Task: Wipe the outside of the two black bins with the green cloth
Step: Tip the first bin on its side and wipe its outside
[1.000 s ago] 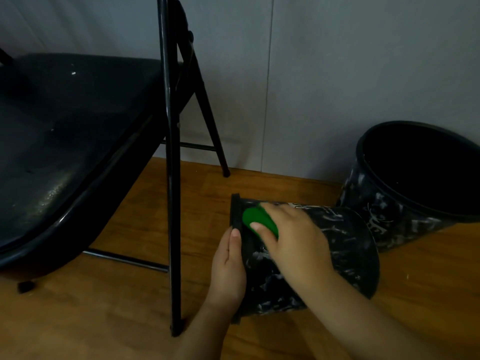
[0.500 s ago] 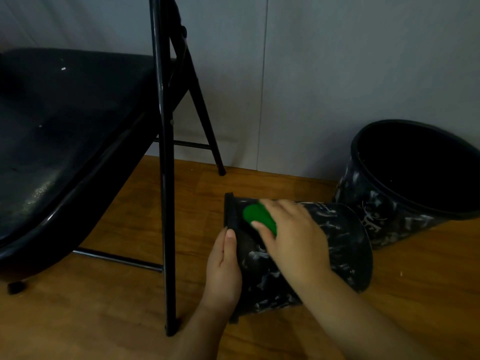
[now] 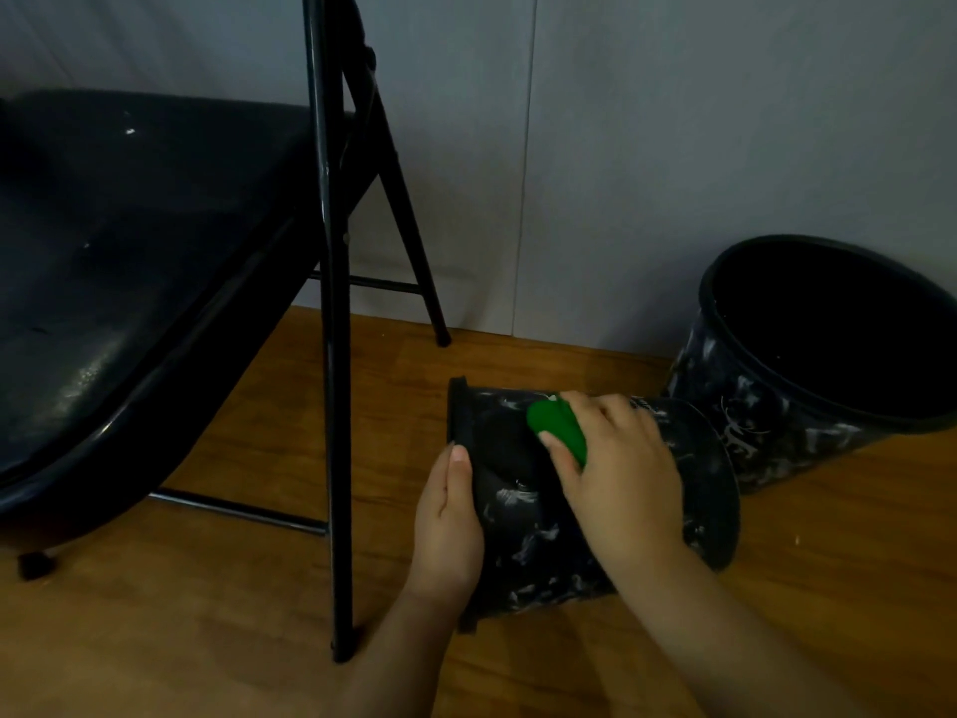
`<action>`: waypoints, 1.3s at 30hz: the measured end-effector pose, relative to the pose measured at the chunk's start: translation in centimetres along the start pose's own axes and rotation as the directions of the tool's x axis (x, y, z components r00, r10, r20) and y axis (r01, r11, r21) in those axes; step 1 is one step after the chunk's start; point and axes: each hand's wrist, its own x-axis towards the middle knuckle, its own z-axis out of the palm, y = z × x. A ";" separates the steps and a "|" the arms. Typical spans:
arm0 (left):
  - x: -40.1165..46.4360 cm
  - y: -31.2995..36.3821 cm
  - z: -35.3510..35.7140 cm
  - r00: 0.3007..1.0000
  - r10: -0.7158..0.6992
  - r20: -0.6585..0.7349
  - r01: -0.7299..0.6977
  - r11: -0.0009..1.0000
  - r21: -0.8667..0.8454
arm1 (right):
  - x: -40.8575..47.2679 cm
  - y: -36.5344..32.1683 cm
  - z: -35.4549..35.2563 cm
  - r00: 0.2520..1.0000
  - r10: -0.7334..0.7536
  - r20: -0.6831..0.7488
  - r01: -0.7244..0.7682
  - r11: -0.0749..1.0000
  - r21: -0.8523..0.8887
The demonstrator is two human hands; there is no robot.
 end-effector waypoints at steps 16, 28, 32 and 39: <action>0.0 0.0 -0.1 1.000 0.006 -0.026 -0.006 1.000 0.017 | 0.0 0.3 0.0 0.993 -0.087 0.084 0.088 0.996 -0.007; 0.1 0.2 0.0 1.000 0.018 -0.025 -0.017 0.999 0.045 | 1.5 4.2 -0.4 0.984 0.175 0.017 -0.175 0.984 -0.010; 0.2 0.3 -0.1 1.000 0.017 -0.011 -0.017 0.999 0.042 | -0.1 1.7 -0.6 0.997 0.050 0.064 -0.053 0.997 0.047; 0.3 0.2 0.0 0.999 0.041 -0.024 -0.039 0.996 0.074 | 2.0 4.7 -0.6 0.980 0.195 0.040 -0.195 0.981 -0.021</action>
